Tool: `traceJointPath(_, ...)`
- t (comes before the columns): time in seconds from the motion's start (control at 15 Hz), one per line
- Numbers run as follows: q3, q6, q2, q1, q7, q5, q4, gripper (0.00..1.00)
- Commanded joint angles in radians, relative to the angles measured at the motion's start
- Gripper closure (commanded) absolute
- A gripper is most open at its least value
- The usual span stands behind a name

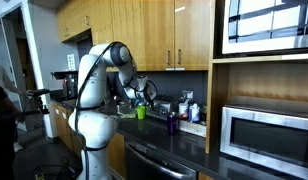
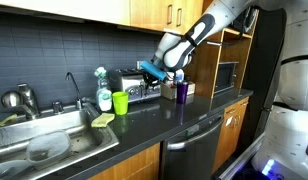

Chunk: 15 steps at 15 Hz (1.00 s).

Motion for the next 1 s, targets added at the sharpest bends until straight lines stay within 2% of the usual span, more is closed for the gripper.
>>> traceJointPath(0.0, -0.019, 0.076, -0.003, 0.000, 0.039, -0.011, -0.027, 1.00)
traceJointPath(0.33, -0.069, 0.088, -0.014, 0.012, 0.079, -0.071, -0.052, 1.00)
traceJointPath(0.93, -0.097, 0.136, 0.032, 0.032, 0.133, -0.084, -0.025, 1.00)
